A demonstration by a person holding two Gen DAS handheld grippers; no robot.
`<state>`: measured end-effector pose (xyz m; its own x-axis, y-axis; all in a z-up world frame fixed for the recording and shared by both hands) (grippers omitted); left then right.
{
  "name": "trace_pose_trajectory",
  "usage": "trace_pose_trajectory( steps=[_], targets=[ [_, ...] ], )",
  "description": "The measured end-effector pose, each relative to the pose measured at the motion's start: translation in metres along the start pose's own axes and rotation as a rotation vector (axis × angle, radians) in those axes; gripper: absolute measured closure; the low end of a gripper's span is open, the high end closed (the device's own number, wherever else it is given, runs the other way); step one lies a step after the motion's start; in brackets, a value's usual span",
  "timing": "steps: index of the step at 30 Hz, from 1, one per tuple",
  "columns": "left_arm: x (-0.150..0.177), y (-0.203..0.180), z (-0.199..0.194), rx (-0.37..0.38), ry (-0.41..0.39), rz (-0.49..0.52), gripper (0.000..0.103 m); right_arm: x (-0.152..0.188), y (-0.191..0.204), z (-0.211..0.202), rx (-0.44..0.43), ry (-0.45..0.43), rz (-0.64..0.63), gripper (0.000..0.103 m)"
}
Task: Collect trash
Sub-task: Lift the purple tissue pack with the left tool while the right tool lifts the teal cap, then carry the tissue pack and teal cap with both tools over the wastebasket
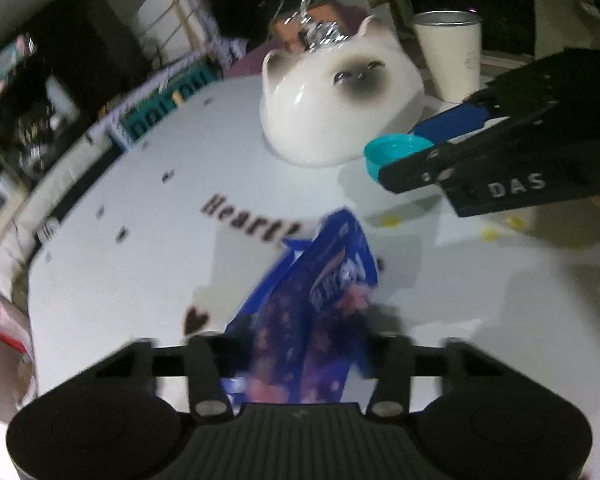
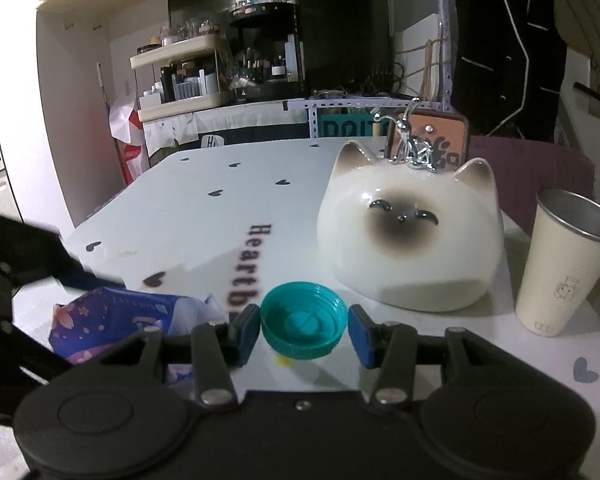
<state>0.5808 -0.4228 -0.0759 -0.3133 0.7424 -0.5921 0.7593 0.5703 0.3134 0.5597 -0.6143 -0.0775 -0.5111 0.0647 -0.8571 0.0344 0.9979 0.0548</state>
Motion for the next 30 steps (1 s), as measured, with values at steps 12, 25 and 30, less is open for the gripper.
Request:
trace_pose_trajectory(
  steps=[12,25,30],
  targets=[
    [0.02,0.033,-0.034,-0.064,-0.099,-0.261,0.097,-0.003,0.009,-0.003,-0.021,-0.024,0.001,0.054],
    [0.064,0.074,-0.093,-0.157,-0.205,-0.537,0.097,-0.015,0.057,-0.023,-0.043,-0.096,-0.12,0.054],
    [0.082,0.08,-0.115,-0.179,-0.236,-0.579,0.097,-0.026,0.082,-0.05,-0.067,-0.154,-0.16,0.054]
  ],
)
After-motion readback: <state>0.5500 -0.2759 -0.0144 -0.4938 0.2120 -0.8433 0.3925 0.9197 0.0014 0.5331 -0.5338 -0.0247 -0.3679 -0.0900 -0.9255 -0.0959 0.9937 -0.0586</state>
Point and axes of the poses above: each gripper's, at about its wrist camera, not at the fingertips, and z roughly the way its jaws point, y to its left, x to its underside, the point moved 5 cm from there along z, roughly the way its jaws point, and after that the axes turned 2 degrees about x, right-handed, at the moved point
